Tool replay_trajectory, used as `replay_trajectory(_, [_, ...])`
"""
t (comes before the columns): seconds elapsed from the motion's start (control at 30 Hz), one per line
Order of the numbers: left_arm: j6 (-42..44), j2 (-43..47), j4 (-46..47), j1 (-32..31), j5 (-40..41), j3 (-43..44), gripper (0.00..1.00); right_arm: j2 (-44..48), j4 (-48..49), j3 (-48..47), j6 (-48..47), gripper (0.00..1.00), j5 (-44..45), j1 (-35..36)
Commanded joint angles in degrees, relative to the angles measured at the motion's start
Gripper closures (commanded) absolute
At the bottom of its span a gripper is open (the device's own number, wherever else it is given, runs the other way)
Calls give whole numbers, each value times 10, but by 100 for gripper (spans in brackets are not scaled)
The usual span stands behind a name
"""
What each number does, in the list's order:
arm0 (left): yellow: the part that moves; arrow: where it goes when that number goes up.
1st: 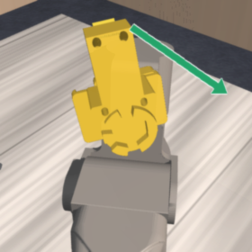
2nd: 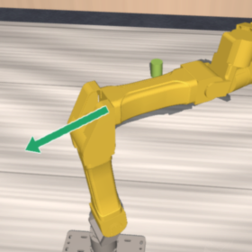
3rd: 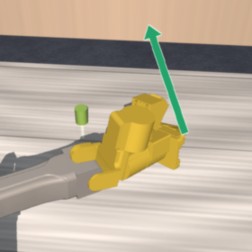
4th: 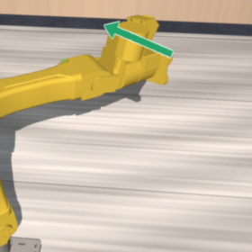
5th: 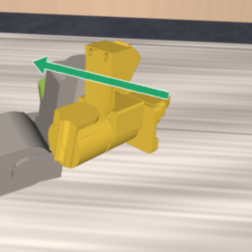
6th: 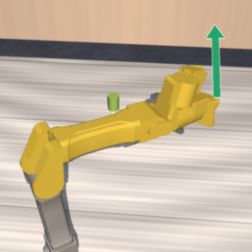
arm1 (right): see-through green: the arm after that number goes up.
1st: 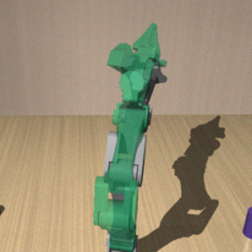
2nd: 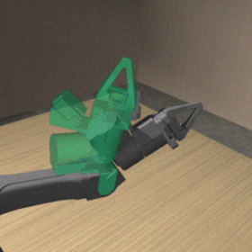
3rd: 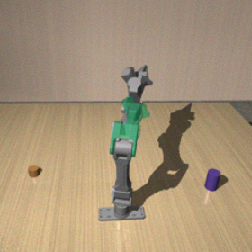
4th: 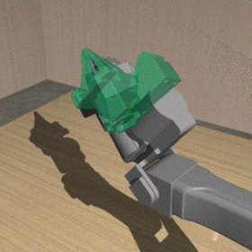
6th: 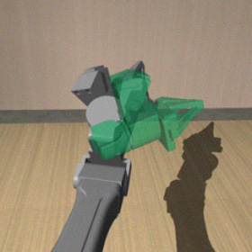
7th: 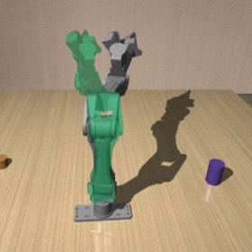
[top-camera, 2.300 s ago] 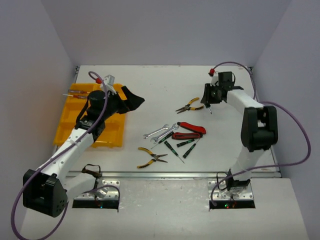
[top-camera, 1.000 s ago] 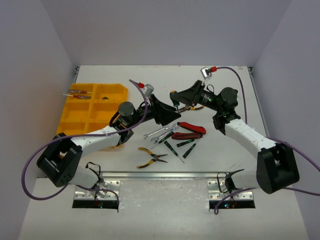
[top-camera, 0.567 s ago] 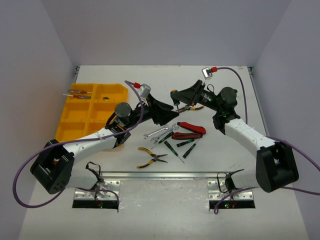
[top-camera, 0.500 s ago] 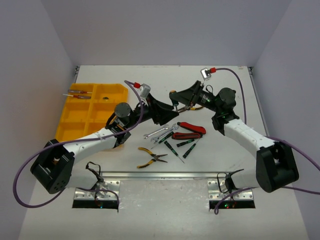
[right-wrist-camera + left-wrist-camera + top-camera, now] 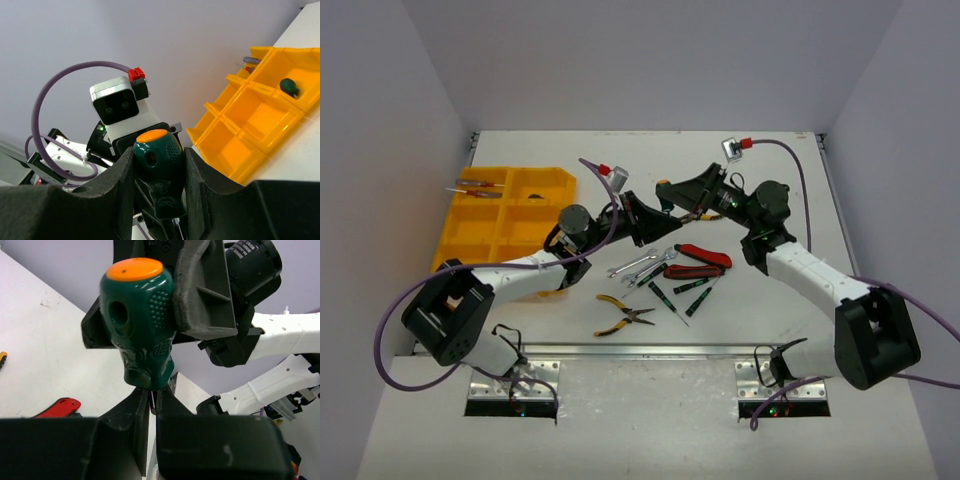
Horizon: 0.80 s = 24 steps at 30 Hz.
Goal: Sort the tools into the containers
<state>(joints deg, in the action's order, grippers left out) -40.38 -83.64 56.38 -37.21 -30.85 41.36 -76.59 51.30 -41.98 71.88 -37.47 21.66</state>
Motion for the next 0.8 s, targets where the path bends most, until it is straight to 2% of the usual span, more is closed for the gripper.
replay_trajectory(0.0, [7, 18, 56, -3, 7, 8, 100, 14, 33, 3, -5, 100, 19, 5])
replay_trajectory(0.17, [40, 55, -46, 4, 103, 8, 100, 15, 35, 22, -27, 100, 37, 5])
replay_trajectory(0.2, [41, 59, -57, 8, 111, 7, 100, 16, 35, 25, -32, 91, 44, 5])
replay_trajectory(0.23, [42, 62, -70, 11, 115, 6, 100, 18, 35, 28, -35, 79, 50, 5])
replay_trajectory(0.27, [42, 65, -76, 15, 116, 4, 100, 20, 35, 30, -39, 62, 54, 4])
replay_trajectory(0.37, [38, 70, -75, 26, 116, -8, 100, 15, 33, 25, -45, 24, 57, 5])
replay_trajectory(0.4, [38, 71, -74, 27, 116, -9, 100, 13, 33, 24, -46, 8, 57, 4])
replay_trajectory(0.43, [37, 75, -78, 34, 122, -13, 100, 11, 20, 19, -47, 2, 60, 2])
replay_trajectory(0.57, [18, 96, -116, 80, 144, -25, 100, 15, -53, 2, -66, 1, 64, -29])
replay_trajectory(0.6, [3, 102, -146, 112, 167, -19, 100, 17, -75, 0, -59, 1, 51, -56])
replay_trajectory(0.67, [-26, 112, -244, 176, 239, 8, 100, 28, -105, 9, -34, 1, 28, -114])
replay_trajectory(0.7, [-30, 111, -302, 186, 253, 14, 100, 30, -109, 11, -27, 1, 26, -131])
replay_trajectory(0.77, [-80, 83, -470, 261, 324, 77, 100, 52, -178, 16, -54, 1, 40, -149])
